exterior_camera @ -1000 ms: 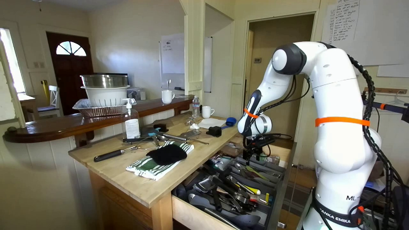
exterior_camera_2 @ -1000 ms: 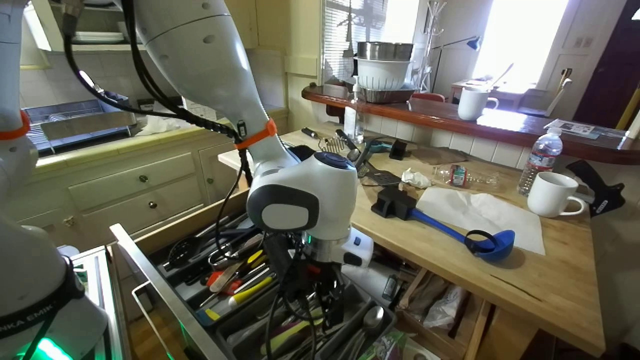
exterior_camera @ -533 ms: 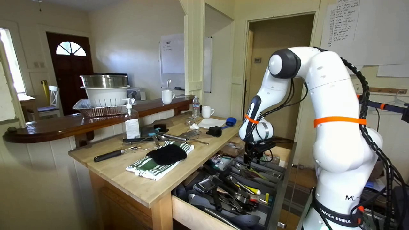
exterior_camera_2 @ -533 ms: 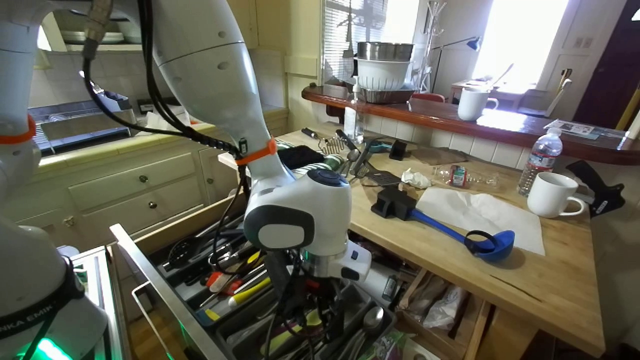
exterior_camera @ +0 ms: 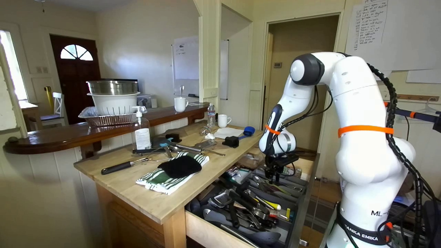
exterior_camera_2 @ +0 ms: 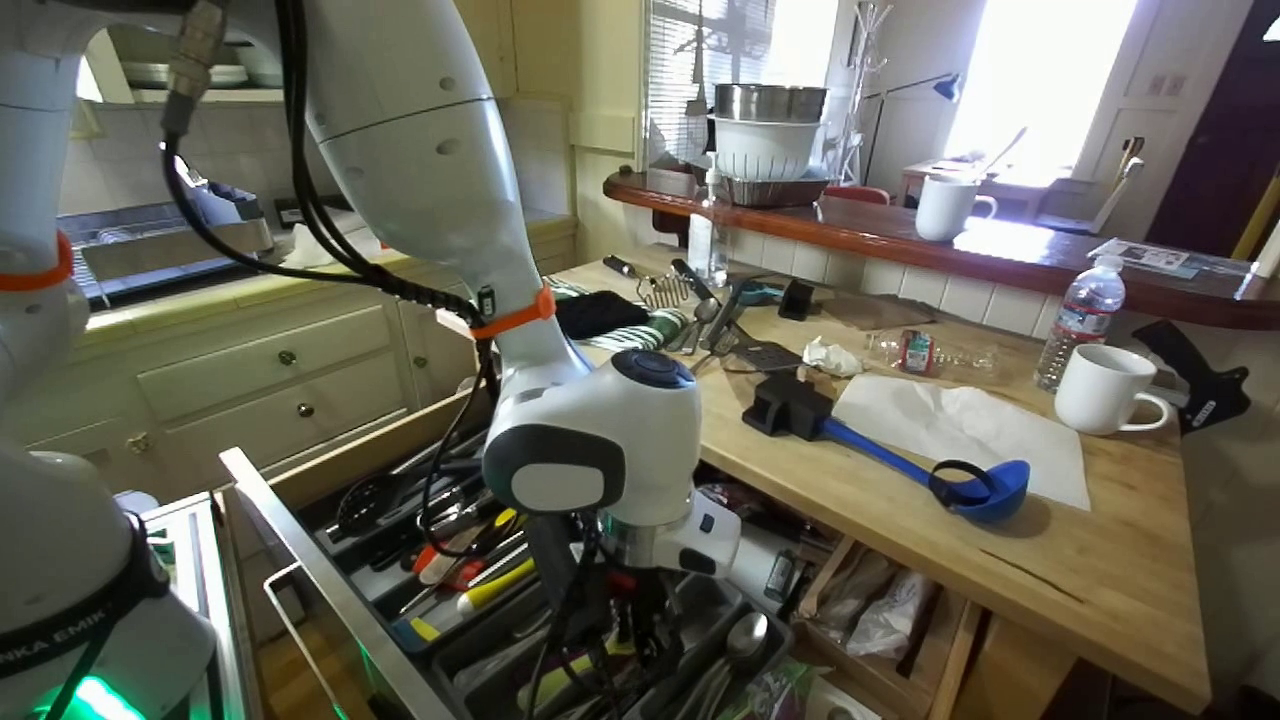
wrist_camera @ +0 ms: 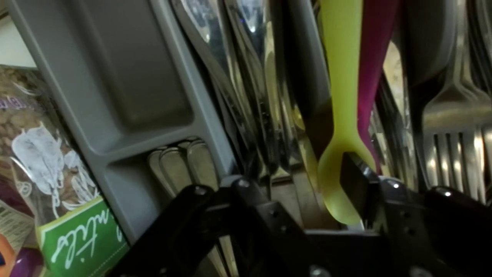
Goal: Remove the knife from the drawer
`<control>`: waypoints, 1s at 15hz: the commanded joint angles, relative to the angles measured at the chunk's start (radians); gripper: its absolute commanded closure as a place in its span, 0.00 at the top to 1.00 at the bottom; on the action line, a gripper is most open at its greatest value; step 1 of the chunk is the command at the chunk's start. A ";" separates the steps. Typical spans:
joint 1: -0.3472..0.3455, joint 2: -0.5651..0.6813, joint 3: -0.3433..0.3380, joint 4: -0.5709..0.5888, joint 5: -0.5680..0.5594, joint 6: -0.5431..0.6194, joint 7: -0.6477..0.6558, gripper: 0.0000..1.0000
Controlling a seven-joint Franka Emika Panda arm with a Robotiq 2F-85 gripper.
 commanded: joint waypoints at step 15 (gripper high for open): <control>-0.008 0.027 -0.024 -0.017 -0.062 0.011 0.013 0.16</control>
